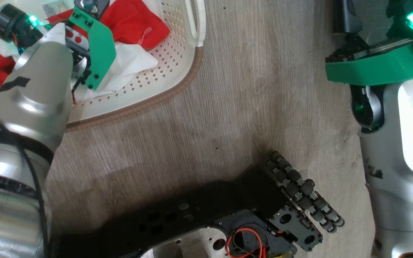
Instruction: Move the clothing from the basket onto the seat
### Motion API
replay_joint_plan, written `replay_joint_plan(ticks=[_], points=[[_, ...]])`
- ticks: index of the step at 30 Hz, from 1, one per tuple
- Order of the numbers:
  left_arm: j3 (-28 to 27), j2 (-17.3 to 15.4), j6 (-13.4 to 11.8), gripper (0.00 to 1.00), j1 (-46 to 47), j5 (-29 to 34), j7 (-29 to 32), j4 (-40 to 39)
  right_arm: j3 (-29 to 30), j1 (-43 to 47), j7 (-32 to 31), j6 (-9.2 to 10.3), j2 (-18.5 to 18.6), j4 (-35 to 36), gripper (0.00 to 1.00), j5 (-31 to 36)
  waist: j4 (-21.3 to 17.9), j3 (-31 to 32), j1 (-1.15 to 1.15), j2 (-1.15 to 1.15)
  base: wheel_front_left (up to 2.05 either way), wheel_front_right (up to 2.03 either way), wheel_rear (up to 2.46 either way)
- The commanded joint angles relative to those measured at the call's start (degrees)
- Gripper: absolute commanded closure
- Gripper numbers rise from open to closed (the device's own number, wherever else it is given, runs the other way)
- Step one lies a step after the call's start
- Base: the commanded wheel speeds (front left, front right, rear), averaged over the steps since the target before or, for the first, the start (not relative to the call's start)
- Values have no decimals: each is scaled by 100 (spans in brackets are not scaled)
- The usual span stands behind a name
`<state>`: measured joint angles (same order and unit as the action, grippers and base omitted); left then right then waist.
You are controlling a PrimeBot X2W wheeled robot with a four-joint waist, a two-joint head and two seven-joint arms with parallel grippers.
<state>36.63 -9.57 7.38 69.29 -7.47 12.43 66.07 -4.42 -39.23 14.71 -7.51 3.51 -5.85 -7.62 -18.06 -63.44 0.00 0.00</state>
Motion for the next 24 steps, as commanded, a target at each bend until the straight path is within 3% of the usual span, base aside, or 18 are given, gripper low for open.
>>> replay_joint_plan(ticks=[1, 3, 7, 13, 20, 24], points=[[12, -52, -36, 4, -84, 58, -53, 63, -39, 340, 29, 2, -62, 196, 0, -43, -4, 2, 0, 0, 0, 0, 0], [45, -32, -39, 100, -74, 62, -108, 178, -29, 373, 29, 2, -62, 206, 0, -54, -14, 5, 0, 0, 0, 0, 0], [84, 25, -30, 100, -86, 27, -236, 295, -5, 402, 29, 2, -63, 192, 0, -72, -36, 32, 0, 0, 0, 0, 0], [-100, 208, -92, 100, -64, -247, -982, 223, 55, 396, 29, 2, -63, 99, 0, -58, 98, 258, 0, 0, 0, 0, 0], [-554, 508, -133, 100, -471, -883, -2321, 10, 358, 734, 29, 2, -2, -34, 0, 197, 722, 1225, 0, 0, 0, 0, 0], [-822, 574, -153, 100, -879, -1225, -2674, -233, 473, 1079, 29, 2, 88, -140, 0, 239, 1053, 1922, 0, 0, 0, 0, 0]])
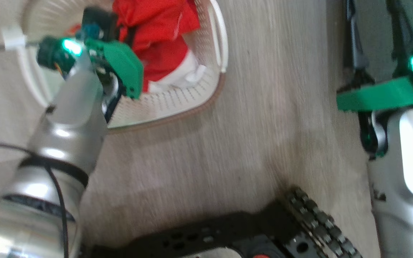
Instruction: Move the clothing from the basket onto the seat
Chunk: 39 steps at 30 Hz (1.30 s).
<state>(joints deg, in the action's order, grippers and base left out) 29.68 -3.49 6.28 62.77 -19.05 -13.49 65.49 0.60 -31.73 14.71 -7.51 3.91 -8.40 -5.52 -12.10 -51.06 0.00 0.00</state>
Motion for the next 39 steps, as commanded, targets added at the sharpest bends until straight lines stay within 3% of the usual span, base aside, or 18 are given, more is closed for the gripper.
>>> replay_joint_plan(ticks=[1, 11, 21, 31, 39], points=[[-193, -27, -58, 100, -356, -134, -115, -275, 2, 428, 29, 2, 71, 87, 0, 33, 534, 874, 0, 0, 0, 0, 0], [-1291, -192, -440, 100, -2321, -381, -150, -2643, 103, 1212, 29, 2, 285, -205, 0, 99, 1160, 2623, 0, 0, 0, 0, 0], [-2214, -204, -512, 100, -4162, -104, -151, -4462, 293, 1828, 29, 2, 408, -414, 0, 120, 1603, 3807, 0, 0, 0, 0, 0], [-2935, -62, -536, 100, -5295, 124, -151, -5200, 345, 2365, 29, 2, 392, -576, 0, 80, 1712, 4488, 0, 0, 0, 0, 0], [-3166, 17, -455, 100, -5661, 289, -151, -5406, 205, 2616, 29, 2, 345, -693, 0, 112, 1744, 4757, 0, 0, 0, 0, 0]])
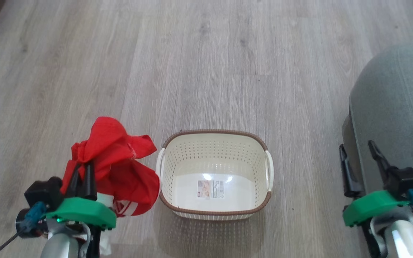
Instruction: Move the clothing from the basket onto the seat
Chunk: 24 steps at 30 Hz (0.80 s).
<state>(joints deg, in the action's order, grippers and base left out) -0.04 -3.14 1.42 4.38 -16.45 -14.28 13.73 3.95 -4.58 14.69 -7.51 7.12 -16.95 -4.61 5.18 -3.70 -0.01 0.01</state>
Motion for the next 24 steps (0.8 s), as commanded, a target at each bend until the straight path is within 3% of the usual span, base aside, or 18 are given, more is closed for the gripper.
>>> replay_joint_plan(ticks=[1, 6, 10, 17, 24], points=[[-206, -14, 37, 100, 173, 54, -72, -246, -161, -91, 31, 2, 18, 150, 0, 21, 24, 41, 1, -1, 0, 0, 0], [-214, 2, 123, 100, 175, 107, -72, -316, -409, -91, 31, 2, 5, 106, 0, 6, 44, 94, 1, -1, 0, 0, 0], [19, 1, 386, 100, 267, 122, -72, -443, -978, -209, 31, 2, 56, 121, 0, -124, 54, 88, 1, -1, 0, 0, 0], [843, -311, 590, 100, 620, 216, -72, -733, -2934, -957, 31, 2, 464, 136, 0, -891, 44, 99, 1, -1, 0, 0, 0], [2296, -945, 604, 100, 1074, -60, -72, -769, -4588, -2041, 31, 2, 1037, 26, 0, -1726, 111, 158, 1, -1, 0, 0, 0]])
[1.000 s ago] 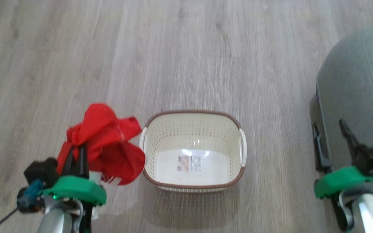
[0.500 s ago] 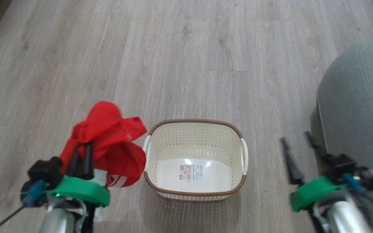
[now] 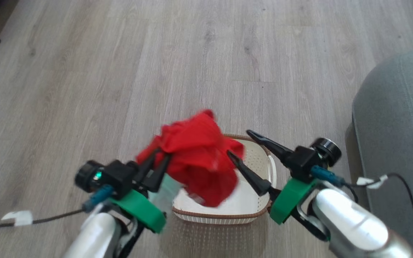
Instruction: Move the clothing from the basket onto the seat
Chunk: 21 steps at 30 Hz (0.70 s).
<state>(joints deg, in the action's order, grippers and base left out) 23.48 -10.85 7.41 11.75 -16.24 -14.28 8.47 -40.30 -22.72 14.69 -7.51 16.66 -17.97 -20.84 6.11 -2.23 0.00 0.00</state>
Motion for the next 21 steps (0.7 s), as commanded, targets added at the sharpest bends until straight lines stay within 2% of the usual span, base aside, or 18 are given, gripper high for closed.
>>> replay_joint_plan(ticks=[1, 7, 8, 15, 17, 18, 19, 21], points=[[125, -248, 6, 100, 399, -143, -72, -282, -316, -344, 31, 2, 139, 120, 0, -243, 31, 15, 0, 0, 0, 0, 0], [1239, -581, 7, 100, 829, -595, -72, -730, -1328, -926, 31, 2, 430, -36, 0, -1022, 135, 11, 0, 0, 0, 0, 0], [1239, -581, 7, 100, 829, -595, -72, -730, -1328, -926, 31, 2, 430, -36, 0, -1022, 135, 11, 0, 0, 0, 0, 0], [2009, -826, 7, 100, 1129, -1141, -72, -992, -2388, -1350, 31, 2, 523, -95, 0, -1973, 177, -8, 0, 0, 0, 0, 0], [2150, -870, 7, 100, 1164, -1283, -72, -1000, -2500, -1415, 31, 2, 518, -28, 0, -2184, 169, -13, 0, 0, 0, 0, 0], [2188, -887, 7, 100, 1179, -1344, -72, -1003, -2543, -1443, 31, 2, 521, 11, 60, -2252, 163, -16, 0, 0, 0, 0, 0], [2213, -904, 7, 100, 1191, -1391, -72, -997, -2586, -1456, 31, 2, 523, 90, 100, -2338, 155, -22, 0, 0, 0, 0, 0], [2205, -917, 7, 100, 1198, -1469, -72, -976, -2616, -1473, 31, 2, 563, 257, 100, -2508, 136, -30, 0, 0, 0, 0, 0]])
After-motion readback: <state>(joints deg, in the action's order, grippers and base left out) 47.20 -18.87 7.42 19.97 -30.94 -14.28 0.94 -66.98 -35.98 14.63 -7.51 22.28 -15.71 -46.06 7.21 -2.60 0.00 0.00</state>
